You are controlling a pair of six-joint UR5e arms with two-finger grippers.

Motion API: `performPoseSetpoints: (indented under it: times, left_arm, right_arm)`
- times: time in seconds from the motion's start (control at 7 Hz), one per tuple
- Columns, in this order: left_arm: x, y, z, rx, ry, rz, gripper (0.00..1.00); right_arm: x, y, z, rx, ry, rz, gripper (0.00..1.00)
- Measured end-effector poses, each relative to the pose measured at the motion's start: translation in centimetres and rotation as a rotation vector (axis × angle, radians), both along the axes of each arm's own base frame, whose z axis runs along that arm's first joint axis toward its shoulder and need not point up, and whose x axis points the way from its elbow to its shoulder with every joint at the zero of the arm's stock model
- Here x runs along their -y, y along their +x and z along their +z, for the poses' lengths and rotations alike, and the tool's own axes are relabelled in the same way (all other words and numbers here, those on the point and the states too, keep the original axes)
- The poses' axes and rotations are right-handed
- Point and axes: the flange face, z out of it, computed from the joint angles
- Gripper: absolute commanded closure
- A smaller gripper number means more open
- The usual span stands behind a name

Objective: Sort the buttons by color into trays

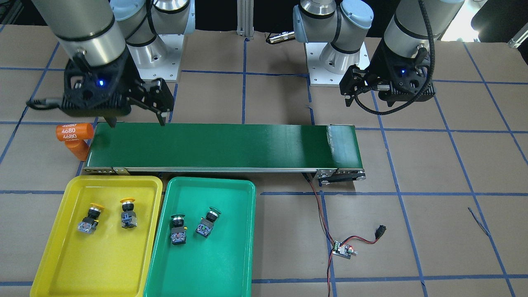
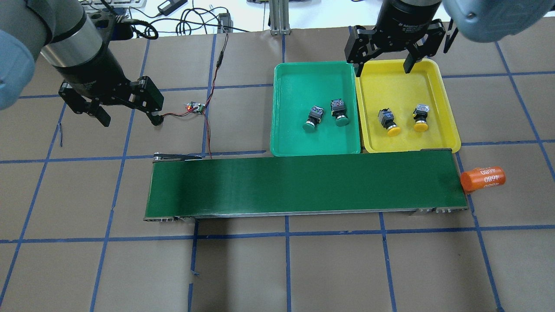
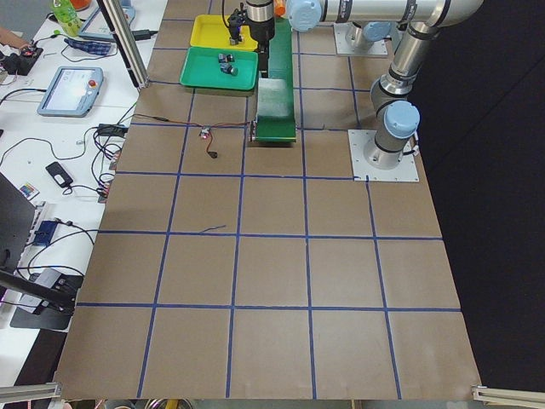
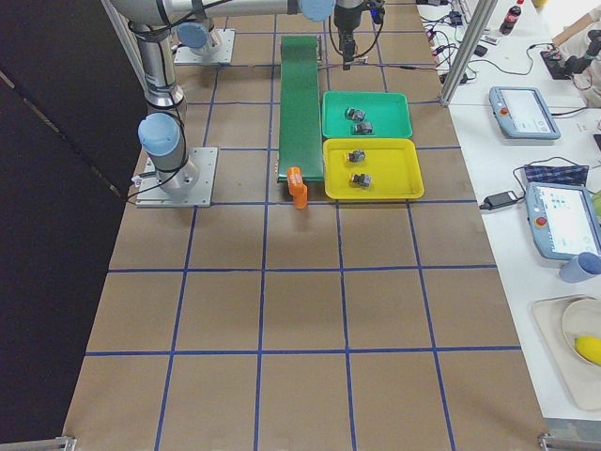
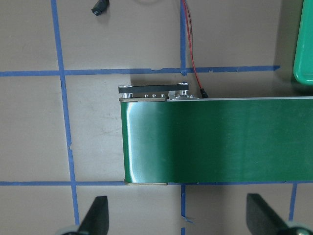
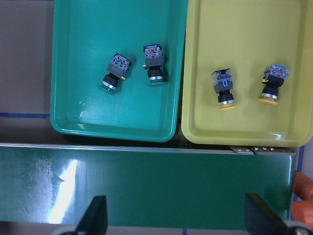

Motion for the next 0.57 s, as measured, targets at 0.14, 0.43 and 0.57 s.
performPoseSetpoints:
  times: [0.14,0.43,0.57]
  left_arm:
    - [0.0,0.0,0.1,0.001,-0.002,0.007,0.0]
    - [-0.1,0.0,0.5,-0.003,-0.011,0.014,0.0]
    - [-0.2,-0.1,0.8,-0.006,-0.018,0.014,0.0]
  right_arm:
    - [-1.1,-0.2,0.8,0.003,0.0,-0.002,0.0]
    - [-1.6,-0.6,-0.5,-0.01,0.031,-0.011,0.0]
    - [-1.8,-0.7,-1.1,-0.011,0.041,-0.015,0.0]
